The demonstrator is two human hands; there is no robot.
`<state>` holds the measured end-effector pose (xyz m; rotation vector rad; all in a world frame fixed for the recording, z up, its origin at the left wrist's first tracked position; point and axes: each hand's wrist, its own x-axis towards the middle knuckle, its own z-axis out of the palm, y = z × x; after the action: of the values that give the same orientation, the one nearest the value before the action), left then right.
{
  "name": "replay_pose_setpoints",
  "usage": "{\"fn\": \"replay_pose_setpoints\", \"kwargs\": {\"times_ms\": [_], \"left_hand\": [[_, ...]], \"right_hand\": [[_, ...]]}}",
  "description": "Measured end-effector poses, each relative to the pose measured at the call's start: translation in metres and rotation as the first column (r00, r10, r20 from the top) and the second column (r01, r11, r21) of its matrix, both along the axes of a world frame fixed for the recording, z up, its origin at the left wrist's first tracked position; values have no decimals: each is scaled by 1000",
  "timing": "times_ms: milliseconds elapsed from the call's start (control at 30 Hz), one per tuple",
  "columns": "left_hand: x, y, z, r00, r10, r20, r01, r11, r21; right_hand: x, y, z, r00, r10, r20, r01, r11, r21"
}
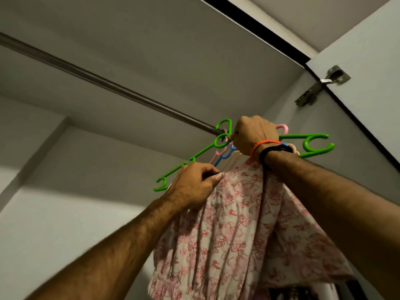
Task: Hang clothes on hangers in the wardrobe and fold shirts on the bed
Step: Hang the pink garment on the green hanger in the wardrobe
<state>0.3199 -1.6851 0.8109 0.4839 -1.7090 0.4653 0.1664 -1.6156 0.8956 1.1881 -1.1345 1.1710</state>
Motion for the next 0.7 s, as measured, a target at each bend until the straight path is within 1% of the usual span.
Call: {"fn": "replay_pose_setpoints", "kwargs": {"times_ms": [167, 467, 600, 700], "left_hand": [[-1, -19, 18, 999, 19, -25, -20, 999, -27], [5, -41, 62, 996, 49, -69, -52, 998, -37], [7, -52, 66, 995, 50, -83, -50, 999, 1], [6, -60, 56, 995, 58, -77, -57, 998, 16]], "right_hand": [[3, -18, 20, 1000, -4, -20, 3, 999, -32], [14, -40, 64, 1000, -5, -17, 4, 1000, -24], [21, -51, 72, 999, 1, -42, 0, 1000, 21], [23, -59, 66, 998, -4, -67, 6, 999, 35]]}}
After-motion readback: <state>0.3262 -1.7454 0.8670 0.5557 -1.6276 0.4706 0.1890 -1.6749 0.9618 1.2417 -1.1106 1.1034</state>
